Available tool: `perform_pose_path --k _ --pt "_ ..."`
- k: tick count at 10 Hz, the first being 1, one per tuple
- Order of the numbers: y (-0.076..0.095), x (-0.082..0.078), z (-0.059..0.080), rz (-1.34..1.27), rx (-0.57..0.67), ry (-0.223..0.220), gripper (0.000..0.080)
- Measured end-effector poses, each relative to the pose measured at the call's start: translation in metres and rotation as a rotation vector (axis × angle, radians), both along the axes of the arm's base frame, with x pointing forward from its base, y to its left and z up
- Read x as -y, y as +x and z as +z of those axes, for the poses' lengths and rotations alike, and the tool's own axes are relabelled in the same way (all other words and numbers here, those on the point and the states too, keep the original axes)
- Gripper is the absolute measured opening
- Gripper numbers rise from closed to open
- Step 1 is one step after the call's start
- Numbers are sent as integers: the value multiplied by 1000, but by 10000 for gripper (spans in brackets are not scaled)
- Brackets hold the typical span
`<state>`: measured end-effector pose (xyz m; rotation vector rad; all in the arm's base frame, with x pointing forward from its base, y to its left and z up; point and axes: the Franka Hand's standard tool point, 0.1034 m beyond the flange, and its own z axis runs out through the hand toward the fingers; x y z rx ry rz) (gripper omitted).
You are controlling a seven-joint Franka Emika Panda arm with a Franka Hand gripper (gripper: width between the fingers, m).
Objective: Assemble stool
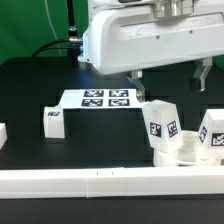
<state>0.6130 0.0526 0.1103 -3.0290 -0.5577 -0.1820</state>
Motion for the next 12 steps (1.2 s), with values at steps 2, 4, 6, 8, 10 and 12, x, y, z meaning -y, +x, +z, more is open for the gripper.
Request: perform_pose_path --k 2,4,6,8,10,12 --pt "-1 4 -7 164 8 -37 649" --pt "-2 3 -12 214 29 -53 649" --pt "-3 4 -17 213 24 -55 649" --pt "-4 5 -25 214 17 -60 649" --pt "-5 5 -27 217 13 -63 649" --pt "-6 6 -29 220 10 -66 541"
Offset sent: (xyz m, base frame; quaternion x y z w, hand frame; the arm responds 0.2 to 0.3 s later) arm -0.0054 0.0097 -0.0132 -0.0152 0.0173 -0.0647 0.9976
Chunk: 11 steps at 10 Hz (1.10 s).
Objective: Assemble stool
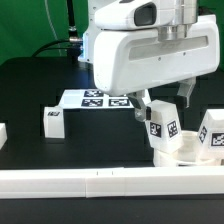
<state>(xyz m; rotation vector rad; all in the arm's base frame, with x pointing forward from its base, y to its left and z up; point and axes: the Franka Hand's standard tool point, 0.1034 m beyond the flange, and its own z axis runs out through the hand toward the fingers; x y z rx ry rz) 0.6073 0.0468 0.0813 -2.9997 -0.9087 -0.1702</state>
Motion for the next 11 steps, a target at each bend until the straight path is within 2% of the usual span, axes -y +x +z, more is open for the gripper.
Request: perform_pose_path --k 1,2,3,7,11 --pt "0 1 0 -1 0 0 375" --pt "1 2 1 -4 1 -1 375" --pt "1 2 1 -4 2 0 337" --pt "1 2 1 -109 -2 11 337" --pt "-1 -3 0 -597 24 69 337"
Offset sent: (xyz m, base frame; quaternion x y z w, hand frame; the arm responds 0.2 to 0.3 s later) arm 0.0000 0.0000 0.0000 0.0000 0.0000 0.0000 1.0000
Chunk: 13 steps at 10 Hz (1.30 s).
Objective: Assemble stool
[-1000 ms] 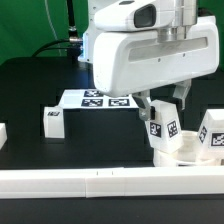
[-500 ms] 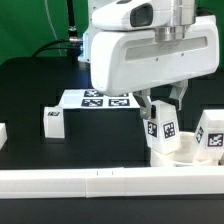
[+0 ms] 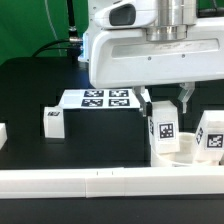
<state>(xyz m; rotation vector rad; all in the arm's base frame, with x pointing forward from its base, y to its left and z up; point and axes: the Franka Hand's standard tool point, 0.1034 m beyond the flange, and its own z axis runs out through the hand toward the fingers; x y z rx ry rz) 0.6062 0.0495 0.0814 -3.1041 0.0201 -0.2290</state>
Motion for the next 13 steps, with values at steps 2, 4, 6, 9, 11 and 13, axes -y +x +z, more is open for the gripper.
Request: perform_pose_path --k 2,4,6,9,11,13 --pt "2 -5 0 -248 14 49 337" --pt "4 -4 0 -444 25 96 337" --pt "4 -5 0 -563 36 118 337" --pt "5 -4 0 -755 27 159 337" --pt "5 -4 0 -877 20 185 337" --pt "4 -7 0 -1084 5 230 337"
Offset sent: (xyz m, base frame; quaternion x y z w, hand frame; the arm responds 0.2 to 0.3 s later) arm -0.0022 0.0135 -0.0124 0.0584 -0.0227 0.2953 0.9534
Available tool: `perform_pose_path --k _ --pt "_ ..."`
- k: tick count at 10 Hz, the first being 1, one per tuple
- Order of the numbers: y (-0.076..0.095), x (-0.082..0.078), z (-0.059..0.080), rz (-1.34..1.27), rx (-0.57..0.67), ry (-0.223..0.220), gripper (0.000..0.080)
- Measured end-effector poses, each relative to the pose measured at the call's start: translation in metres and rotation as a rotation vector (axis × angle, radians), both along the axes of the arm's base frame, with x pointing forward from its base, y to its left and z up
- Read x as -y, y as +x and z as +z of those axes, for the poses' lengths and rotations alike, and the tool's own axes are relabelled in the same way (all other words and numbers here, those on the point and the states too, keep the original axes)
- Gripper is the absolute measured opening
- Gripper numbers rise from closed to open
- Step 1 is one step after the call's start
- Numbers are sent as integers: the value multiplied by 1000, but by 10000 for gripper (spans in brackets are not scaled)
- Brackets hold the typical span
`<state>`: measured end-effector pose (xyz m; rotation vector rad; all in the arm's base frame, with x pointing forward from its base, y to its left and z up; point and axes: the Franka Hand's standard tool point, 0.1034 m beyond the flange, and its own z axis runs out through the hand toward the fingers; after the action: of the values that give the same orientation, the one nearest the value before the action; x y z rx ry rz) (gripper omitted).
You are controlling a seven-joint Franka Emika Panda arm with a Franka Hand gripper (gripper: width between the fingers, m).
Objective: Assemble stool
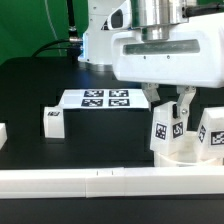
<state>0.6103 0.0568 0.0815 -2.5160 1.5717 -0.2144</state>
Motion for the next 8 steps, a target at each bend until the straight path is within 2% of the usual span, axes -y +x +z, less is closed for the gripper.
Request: perform_pose_path --k 2,6,8 --pt "0 -3 0 -185 -5 55 337" --pt "-1 -2 -1 -667 -65 216 337" --pt "0 0 -1 -790 -113 247 337"
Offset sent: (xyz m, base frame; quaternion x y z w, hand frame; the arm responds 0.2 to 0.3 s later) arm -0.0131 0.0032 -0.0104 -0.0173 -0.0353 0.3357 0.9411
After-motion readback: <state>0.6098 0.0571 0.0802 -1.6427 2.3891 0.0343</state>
